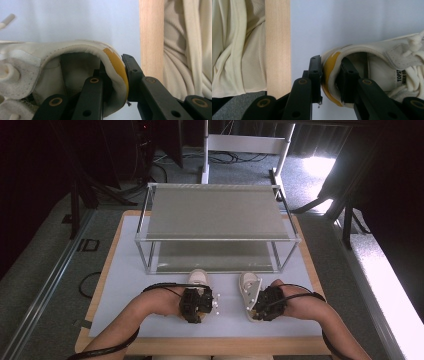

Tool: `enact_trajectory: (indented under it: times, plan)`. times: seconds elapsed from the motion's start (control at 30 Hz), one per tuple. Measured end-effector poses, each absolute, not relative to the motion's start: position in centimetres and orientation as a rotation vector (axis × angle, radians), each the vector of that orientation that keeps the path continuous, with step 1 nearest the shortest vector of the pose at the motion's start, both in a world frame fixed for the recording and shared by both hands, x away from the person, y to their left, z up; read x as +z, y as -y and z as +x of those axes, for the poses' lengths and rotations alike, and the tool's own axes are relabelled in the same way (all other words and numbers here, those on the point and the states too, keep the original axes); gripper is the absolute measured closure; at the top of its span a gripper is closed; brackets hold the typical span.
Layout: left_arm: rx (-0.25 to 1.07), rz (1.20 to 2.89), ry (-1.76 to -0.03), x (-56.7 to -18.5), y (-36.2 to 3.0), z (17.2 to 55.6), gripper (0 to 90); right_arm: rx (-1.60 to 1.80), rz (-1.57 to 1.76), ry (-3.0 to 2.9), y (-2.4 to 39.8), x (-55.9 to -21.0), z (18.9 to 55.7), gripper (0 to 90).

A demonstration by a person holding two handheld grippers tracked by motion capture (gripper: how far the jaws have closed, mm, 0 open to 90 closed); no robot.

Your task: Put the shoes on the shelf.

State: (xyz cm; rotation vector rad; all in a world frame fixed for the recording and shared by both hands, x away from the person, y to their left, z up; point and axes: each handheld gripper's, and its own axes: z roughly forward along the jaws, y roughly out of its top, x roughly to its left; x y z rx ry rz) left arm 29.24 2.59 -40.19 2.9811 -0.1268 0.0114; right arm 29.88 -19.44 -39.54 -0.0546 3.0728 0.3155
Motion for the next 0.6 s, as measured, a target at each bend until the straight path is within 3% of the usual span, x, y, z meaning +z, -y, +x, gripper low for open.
enact_trajectory:
  times: [0.17, 0.6]
  plan:
    - [0.077, 2.959, 0.174, -40.1, -2.1, 30.2, 79.4, 0.364, -0.056, -3.046, 18.6, -39.0, 31.3, 74.9]
    - [0.066, 2.923, 0.297, -40.8, -0.6, 33.4, 79.4, 0.364, -0.023, -3.045, 16.1, -39.0, 35.6, 74.6]
